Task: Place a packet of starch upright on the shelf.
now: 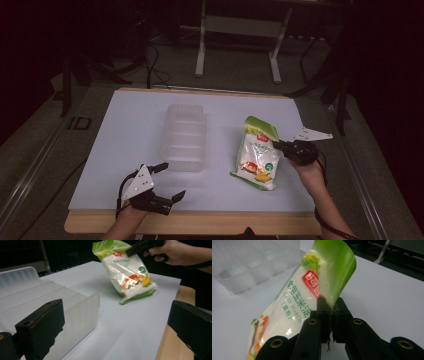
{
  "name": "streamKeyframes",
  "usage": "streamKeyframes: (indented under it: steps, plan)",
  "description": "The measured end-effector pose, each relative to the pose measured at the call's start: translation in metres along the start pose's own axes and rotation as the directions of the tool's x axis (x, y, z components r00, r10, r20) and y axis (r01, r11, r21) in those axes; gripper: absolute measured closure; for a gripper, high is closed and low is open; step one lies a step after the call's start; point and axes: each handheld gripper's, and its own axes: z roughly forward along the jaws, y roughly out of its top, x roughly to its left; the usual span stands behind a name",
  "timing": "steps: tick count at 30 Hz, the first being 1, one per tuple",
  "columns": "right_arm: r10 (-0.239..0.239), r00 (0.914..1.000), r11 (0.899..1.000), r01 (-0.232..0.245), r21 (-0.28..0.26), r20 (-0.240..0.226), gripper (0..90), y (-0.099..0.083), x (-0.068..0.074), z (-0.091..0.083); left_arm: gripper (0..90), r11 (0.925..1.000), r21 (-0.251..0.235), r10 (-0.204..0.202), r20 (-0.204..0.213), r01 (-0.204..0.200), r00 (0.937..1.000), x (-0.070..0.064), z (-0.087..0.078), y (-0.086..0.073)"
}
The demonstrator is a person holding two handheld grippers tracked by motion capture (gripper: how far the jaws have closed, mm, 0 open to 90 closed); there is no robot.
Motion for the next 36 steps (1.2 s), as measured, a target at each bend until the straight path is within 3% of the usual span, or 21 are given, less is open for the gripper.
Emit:
streamKeyframes:
  steps: [6,14,16,23,28,32,36]
  plan:
    - [-0.022,0.9996,0.999,0.021,-0.026,-0.016,86.3,0.006,0.009,-0.007,0.4,0.9999,0.014,-0.009,0.011,0.009,0.9999,0.0,0.002,0.0]
    - [-0.044,0.9961,0.996,0.038,-0.08,-0.076,86.7,0.02,0.027,-0.014,0.4,0.9996,0.019,-0.02,0.029,0.019,0.9994,-0.001,0.002,0.0]
    - [-0.06,0.9943,0.995,0.052,-0.09,-0.088,86.8,0.025,0.033,-0.016,0.2,0.9993,0.016,-0.035,0.04,0.034,0.9986,0.0,0.002,-0.001]
    - [-0.107,0.984,0.989,0.09,-0.121,-0.142,87.1,0.04,0.05,-0.023,0.0,0.9998,-0.011,-0.016,0.024,0.017,0.9996,0.001,0.002,-0.003]
    - [-0.13,0.9815,0.983,0.11,-0.145,-0.141,87.1,0.048,0.055,-0.028,0.0,0.9982,-0.032,-0.048,0.06,0.05,0.9971,0.003,0.001,-0.003]
    - [-0.127,0.9816,0.978,0.099,-0.185,-0.143,87.1,0.055,0.055,-0.037,0.0,0.9976,-0.051,-0.043,0.055,0.046,0.9975,0.001,0.0,0.0]
    - [-0.141,0.98,0.972,0.109,-0.208,-0.141,87.2,0.063,0.056,-0.047,0.0,0.9989,-0.036,-0.029,0.053,0.031,0.9982,-0.003,0.001,0.008]
